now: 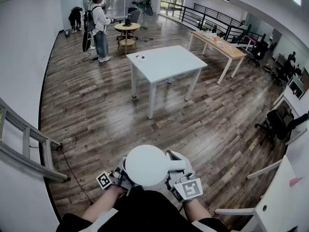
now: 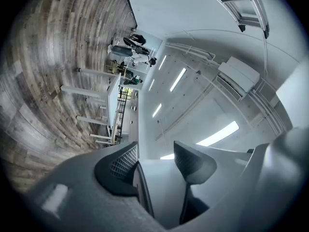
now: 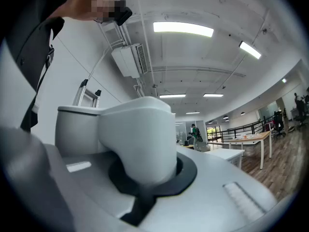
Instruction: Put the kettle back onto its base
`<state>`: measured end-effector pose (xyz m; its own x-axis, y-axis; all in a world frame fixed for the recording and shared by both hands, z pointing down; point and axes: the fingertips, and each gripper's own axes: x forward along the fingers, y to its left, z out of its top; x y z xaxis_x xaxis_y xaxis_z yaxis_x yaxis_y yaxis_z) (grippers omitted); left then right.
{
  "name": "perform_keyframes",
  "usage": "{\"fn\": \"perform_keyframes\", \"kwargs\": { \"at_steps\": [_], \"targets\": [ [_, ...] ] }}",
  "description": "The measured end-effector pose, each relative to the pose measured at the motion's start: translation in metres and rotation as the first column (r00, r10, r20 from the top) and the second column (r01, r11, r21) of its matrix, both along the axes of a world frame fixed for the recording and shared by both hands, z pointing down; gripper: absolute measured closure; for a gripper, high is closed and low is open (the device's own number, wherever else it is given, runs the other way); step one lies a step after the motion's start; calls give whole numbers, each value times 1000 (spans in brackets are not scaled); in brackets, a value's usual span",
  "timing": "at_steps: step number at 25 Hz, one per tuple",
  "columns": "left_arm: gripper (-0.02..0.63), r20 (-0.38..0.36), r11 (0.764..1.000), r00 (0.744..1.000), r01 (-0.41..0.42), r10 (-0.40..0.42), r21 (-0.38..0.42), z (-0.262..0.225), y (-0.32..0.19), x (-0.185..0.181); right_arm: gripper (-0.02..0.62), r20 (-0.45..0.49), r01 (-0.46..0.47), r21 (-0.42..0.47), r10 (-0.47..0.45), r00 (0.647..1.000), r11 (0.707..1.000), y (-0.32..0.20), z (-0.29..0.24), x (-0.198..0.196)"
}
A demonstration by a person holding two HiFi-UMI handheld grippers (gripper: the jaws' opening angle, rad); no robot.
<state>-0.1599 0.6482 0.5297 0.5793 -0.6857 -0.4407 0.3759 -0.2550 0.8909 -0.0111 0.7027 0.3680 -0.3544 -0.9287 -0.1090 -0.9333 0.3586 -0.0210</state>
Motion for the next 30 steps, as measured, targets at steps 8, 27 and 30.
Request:
{"fn": "perform_keyframes", "kwargs": {
  "at_steps": [8,27,30],
  "targets": [
    [382,-17,1000,1000,9,-9,10,-4,-10,29,589,-16,8,12,-7,1000,1000,-10,-5,26],
    [382,15,1000,1000,20,-20,-5,-5,-30,42,589,9,-10,-25,10,1000,1000,-35,4,54],
    [382,2,1000,1000,22,-22,-18,-3,-28,52,589,26,12,-17,-11,1000,1000,-35,3,59]
  ]
}}
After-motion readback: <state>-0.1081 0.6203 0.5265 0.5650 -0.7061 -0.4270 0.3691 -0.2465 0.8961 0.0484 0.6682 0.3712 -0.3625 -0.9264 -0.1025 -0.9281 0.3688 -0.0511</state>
